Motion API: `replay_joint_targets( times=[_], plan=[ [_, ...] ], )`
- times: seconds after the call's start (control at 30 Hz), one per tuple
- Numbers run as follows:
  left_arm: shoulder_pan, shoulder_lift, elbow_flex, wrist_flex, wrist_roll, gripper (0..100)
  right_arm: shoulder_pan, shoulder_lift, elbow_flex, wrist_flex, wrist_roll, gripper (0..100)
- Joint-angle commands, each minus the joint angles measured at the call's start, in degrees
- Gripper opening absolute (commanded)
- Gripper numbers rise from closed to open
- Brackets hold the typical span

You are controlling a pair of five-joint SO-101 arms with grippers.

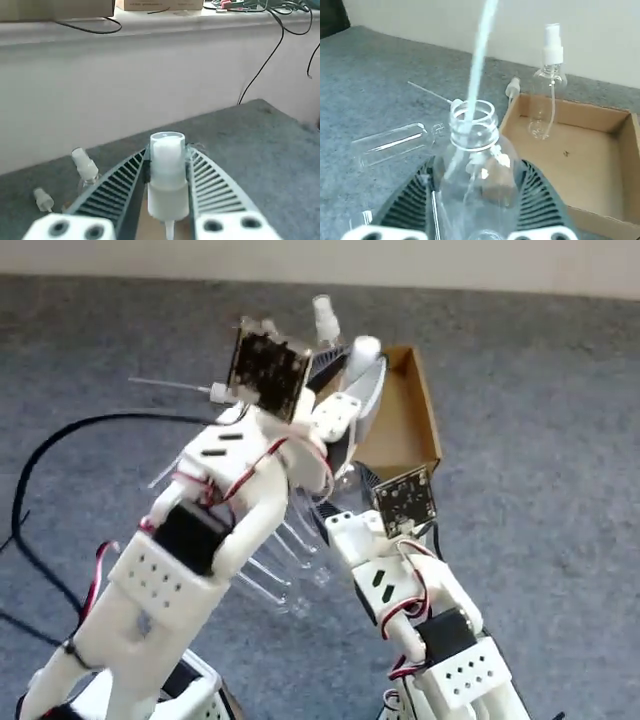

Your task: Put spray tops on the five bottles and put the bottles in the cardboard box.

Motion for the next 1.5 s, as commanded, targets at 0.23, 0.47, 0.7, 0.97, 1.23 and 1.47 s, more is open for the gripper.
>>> replay_joint_targets(
  times=[0.23, 0.47, 0.7, 0.97, 1.23, 1.47],
  plan=[
    [-0.2, -10.9, 14.6, 1.7, -2.6, 1, 1.1, -0.7, -1.2, -1.5, -1.9, 0.5],
    [0.0, -11.3, 17.2, 2.2, -4.7, 7, 1.1, -0.7, -1.0, -1.5, -1.8, 0.5],
    [0.0, -11.4, 12.2, 8.1, -4.6, 9, 1.2, -0.7, -0.8, -1.5, -1.7, 0.5],
    [-0.4, -10.9, 4.2, 13.4, -4.8, 17, 1.2, -0.8, -0.8, -1.5, -1.7, 0.5],
    [-4.4, -10.5, 1.5, 13.4, -9.1, 7, 1.2, -0.8, -0.8, -1.5, -1.7, 0.5],
    [-0.8, -8.6, 2.9, 14.9, -12.5, 7, 1.2, -0.8, -0.8, -1.5, -1.7, 0.5]
  ],
)
